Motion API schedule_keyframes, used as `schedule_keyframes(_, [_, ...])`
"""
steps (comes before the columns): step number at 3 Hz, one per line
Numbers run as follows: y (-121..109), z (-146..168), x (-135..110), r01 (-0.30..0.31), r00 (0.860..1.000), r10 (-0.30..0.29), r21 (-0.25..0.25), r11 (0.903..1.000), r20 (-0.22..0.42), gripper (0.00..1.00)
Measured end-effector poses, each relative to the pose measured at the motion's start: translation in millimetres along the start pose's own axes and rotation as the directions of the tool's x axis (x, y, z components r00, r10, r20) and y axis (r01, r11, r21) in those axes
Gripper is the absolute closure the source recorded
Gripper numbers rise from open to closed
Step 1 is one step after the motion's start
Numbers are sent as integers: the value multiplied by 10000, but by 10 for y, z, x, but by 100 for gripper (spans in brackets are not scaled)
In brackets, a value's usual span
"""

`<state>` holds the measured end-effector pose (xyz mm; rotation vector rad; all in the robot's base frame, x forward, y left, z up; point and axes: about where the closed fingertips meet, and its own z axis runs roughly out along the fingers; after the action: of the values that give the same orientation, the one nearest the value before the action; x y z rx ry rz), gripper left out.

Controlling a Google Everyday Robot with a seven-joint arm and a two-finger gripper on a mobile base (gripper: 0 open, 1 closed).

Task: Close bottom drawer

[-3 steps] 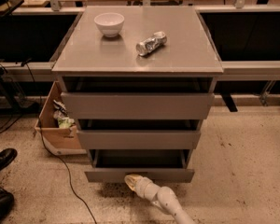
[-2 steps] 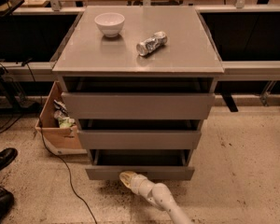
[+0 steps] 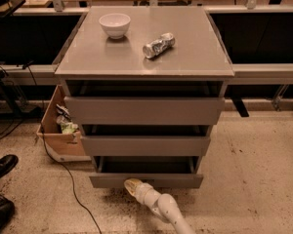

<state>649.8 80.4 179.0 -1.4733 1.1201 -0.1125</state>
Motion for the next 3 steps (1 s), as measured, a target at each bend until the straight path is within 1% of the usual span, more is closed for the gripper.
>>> schedule_keyframes(1, [-108, 89, 47, 313, 9994, -303, 573, 9979, -194, 100])
schedule_keyframes(2, [-173, 149, 60, 485, 9986, -466, 792, 9957, -246, 100])
schedule_keyframes(3, [-249, 267, 94, 618, 9979, -585, 1337, 9891, -288, 100])
